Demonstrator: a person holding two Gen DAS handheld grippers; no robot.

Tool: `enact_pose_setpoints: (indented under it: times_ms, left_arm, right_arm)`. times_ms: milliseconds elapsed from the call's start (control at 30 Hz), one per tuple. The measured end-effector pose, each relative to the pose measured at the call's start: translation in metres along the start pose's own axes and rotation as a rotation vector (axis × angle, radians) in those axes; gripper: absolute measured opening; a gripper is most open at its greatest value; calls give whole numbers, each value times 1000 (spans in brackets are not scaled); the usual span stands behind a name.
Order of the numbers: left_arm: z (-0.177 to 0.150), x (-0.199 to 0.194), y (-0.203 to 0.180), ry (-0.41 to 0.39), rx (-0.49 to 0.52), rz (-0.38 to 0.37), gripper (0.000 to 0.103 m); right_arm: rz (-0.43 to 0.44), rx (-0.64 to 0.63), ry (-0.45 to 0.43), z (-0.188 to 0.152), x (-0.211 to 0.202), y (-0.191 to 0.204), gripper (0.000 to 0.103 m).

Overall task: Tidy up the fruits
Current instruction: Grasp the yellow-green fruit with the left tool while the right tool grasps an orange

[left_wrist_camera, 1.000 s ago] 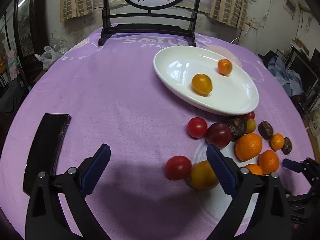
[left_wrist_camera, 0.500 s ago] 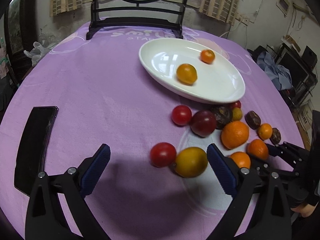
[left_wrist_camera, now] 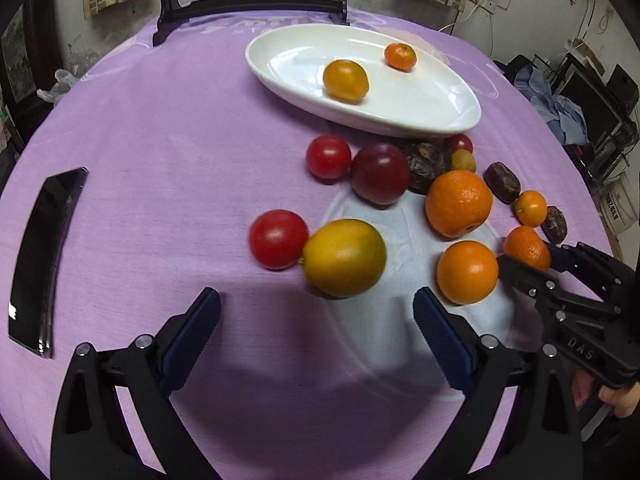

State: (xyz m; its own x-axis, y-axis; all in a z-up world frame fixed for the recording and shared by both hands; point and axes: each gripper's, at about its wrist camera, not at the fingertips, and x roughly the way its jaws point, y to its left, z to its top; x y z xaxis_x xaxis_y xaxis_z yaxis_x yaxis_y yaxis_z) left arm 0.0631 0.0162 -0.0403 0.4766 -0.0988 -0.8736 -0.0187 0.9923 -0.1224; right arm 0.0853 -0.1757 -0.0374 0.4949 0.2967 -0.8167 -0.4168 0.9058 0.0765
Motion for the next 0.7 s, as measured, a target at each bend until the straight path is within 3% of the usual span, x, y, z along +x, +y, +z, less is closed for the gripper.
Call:
enact_pose_setpoints:
  times_ms: [67, 100, 400, 467, 567, 700]
  left_arm:
    - [2, 1, -4, 11, -2, -16, 78]
    - [3, 1, -5, 18, 1, -18, 75]
    - [13, 6, -16, 23, 6, -9, 67]
    - [19, 9, -19, 22, 4, 4, 53]
    - [26, 13, -22, 16, 3, 19, 41]
    - [24, 11, -17, 9, -13, -5, 40]
  right_arm:
    - [-5, -7, 2, 0, 0, 0, 44]
    - [-7, -8, 2, 0, 0, 1, 44]
    - [0, -27, 0, -3, -4, 5, 44]
    - [-1, -31, -1, -3, -4, 6, 44]
    - [-2, -25, -2, -2, -4, 4, 44]
    - [-4, -19, -1, -2, -3, 3, 44]
